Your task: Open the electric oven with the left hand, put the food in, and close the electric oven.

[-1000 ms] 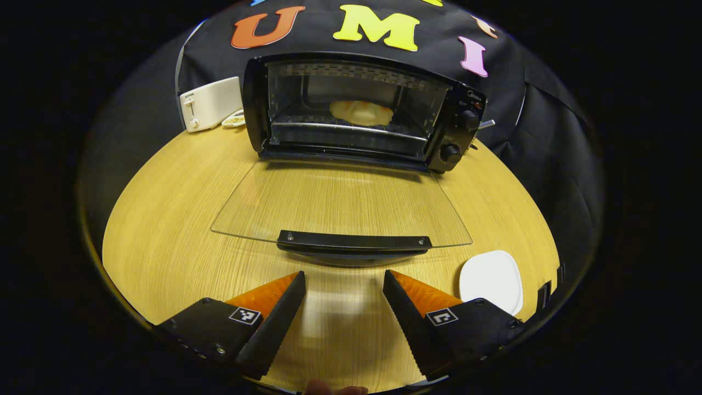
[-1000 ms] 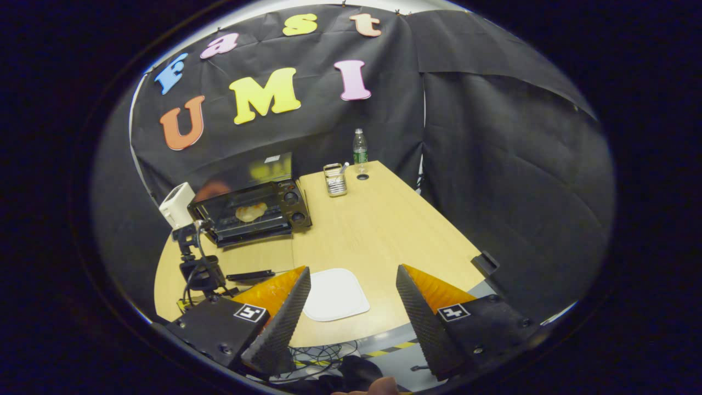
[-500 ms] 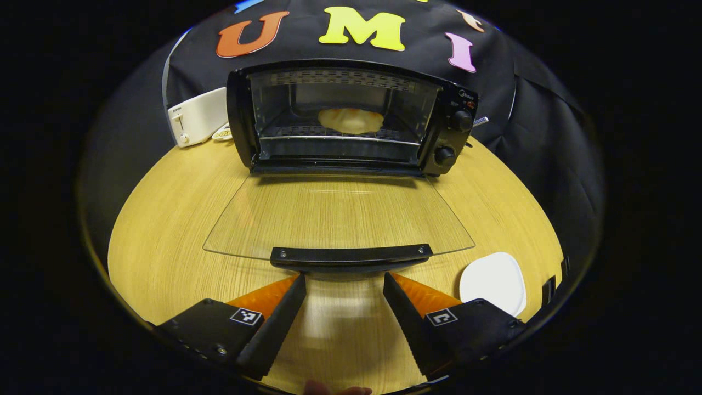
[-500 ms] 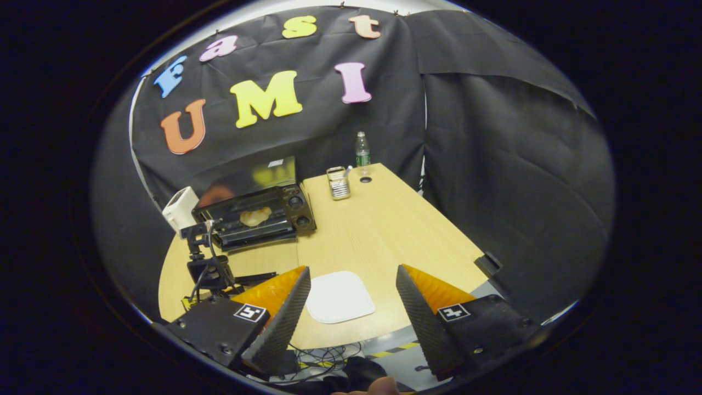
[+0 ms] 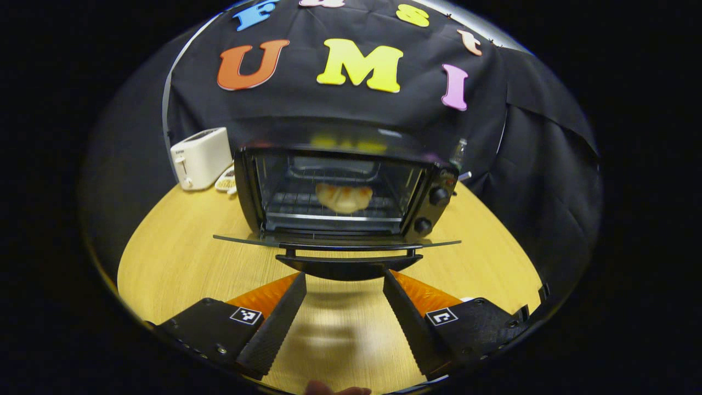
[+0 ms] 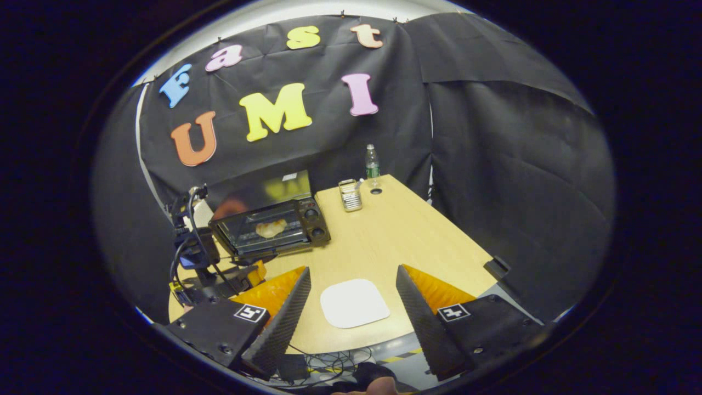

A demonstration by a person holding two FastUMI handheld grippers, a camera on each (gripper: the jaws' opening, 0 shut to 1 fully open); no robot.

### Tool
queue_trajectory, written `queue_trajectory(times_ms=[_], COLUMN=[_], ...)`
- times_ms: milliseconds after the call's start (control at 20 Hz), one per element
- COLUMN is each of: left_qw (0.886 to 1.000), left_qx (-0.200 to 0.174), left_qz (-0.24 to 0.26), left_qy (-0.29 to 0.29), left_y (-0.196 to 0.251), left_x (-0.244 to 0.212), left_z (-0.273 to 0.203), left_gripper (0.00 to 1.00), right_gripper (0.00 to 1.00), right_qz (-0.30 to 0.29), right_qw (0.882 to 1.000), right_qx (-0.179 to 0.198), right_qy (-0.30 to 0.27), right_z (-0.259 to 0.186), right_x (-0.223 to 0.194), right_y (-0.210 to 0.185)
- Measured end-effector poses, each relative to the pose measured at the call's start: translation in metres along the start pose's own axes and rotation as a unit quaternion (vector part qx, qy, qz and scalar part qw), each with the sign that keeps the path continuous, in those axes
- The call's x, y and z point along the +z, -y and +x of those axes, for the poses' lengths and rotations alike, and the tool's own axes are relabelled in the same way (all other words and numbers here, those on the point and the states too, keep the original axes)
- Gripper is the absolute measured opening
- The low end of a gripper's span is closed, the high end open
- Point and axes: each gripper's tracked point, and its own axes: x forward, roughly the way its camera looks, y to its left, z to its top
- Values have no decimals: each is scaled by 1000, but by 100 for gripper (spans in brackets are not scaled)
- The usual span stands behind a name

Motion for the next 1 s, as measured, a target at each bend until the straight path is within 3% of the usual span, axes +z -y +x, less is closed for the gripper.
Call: queue_trajectory(times_ms=[250,550,700,1000], left_qw=[998,984,977,967], left_qx=[-9,-35,-39,-21], left_qz=[-15,-3,11,16], left_qy=[68,172,210,254], left_y=[0,-3,-9,-21], left_x=[66,144,165,195], left_z=[-35,-140,-192,-271], left_gripper=[93,93,93,93], right_gripper=[97,97,97,97], right_qz=[-4,-51,-82,-77], right_qw=[999,991,983,970], right_qx=[21,65,74,105], right_qy=[36,107,149,205], right_z=[-17,-46,-67,-99], right_x=[21,63,87,125], right_y=[-18,-64,-84,-106])
